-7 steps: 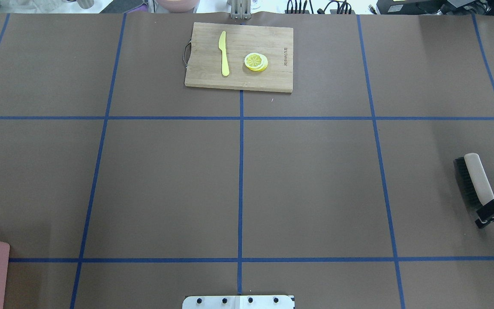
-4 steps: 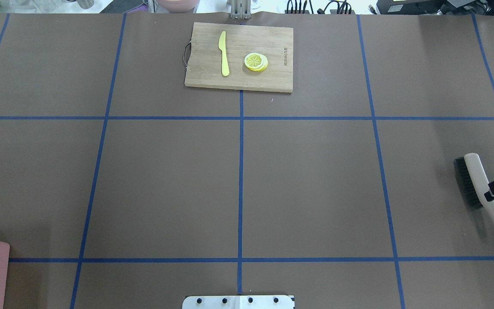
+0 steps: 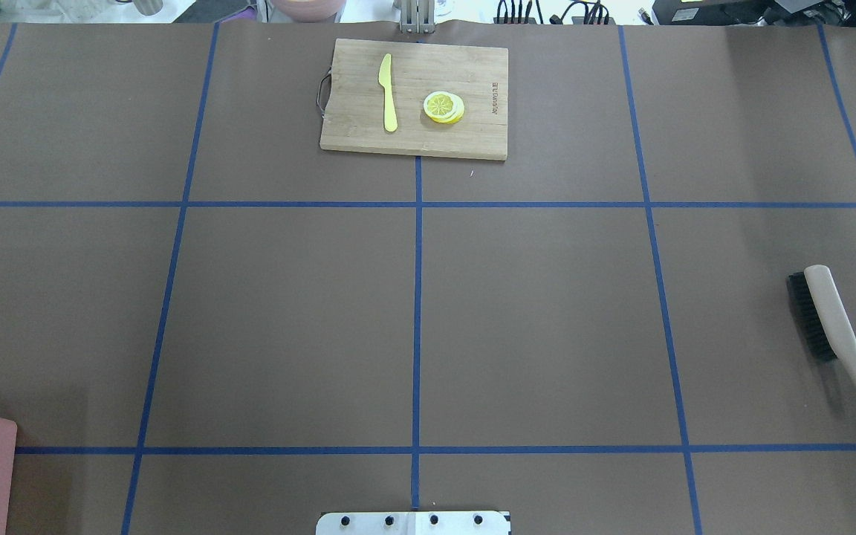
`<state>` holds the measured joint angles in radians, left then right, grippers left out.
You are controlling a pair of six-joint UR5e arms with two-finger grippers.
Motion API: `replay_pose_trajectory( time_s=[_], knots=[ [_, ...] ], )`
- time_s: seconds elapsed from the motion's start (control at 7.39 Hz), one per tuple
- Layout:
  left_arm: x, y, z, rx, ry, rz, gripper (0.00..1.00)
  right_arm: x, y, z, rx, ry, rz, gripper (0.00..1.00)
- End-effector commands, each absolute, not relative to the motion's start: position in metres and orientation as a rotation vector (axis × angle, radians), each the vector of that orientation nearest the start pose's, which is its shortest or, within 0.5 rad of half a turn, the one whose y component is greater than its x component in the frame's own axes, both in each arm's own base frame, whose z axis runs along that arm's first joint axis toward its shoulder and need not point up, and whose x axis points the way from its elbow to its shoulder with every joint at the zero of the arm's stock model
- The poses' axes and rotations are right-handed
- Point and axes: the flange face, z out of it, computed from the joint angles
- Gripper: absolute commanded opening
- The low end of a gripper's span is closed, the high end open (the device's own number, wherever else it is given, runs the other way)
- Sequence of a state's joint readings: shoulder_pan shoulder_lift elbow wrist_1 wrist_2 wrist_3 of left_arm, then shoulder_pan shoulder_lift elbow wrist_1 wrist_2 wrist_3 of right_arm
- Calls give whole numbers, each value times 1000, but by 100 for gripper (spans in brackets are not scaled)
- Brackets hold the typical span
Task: Sweep and dump trash into bin
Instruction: 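Tip the dustpan over the pink bin with the left gripper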
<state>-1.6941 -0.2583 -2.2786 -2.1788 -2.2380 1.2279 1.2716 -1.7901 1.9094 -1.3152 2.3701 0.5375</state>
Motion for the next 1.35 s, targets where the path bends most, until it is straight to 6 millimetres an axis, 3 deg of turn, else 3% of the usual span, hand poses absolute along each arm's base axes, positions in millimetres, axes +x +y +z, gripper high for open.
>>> replay_pose_trajectory(
  time_s=[0.0,0.27,0.41,0.54,0.81,1.22],
  knots=[
    [-71,-9,563,493,554,1074,0,-25,-435,542,82,-870,152,100],
    [-65,-19,550,615,607,1001,0,9,-461,512,85,-877,244,100],
    [-65,-32,546,668,627,935,0,13,-480,497,57,-854,276,100],
    [-67,-46,532,695,645,882,0,21,-484,499,32,-832,308,100],
    [-65,-63,509,752,726,791,0,44,-471,525,56,-786,265,100],
    [-68,-135,492,826,719,835,0,56,-458,569,-4,-784,283,100]
  ],
)
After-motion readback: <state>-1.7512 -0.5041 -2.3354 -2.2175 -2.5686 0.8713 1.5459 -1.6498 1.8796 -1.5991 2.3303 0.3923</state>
